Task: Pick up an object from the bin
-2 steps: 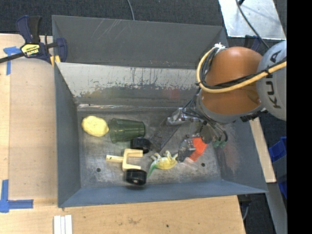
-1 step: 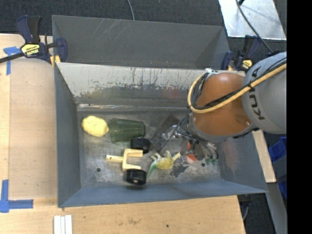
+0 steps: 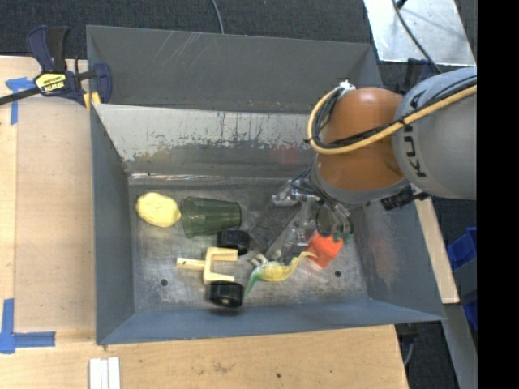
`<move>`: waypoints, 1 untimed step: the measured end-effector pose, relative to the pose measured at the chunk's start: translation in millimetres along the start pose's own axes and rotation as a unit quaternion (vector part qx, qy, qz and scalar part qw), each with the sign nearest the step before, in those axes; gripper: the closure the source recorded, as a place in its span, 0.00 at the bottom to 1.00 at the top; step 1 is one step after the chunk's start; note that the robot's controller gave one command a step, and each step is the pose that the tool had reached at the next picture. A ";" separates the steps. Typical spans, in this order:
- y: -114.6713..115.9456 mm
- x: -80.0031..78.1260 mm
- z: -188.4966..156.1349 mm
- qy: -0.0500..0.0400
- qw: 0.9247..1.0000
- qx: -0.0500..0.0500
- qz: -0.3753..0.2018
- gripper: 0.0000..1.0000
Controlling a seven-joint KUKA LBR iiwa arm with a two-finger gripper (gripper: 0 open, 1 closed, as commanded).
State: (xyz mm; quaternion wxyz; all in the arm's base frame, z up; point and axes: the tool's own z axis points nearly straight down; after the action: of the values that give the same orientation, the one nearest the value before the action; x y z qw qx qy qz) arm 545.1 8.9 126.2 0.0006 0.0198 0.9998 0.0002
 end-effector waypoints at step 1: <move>21.7 -3.1 30.7 -0.007 1.000 0.000 0.005 0.00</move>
Offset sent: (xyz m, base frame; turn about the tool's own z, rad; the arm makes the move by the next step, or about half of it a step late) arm -0.0092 0.0119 -0.0562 0.1012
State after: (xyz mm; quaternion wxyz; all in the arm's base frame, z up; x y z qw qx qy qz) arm 549.1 30.5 95.5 0.0077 0.0245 0.9997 0.0001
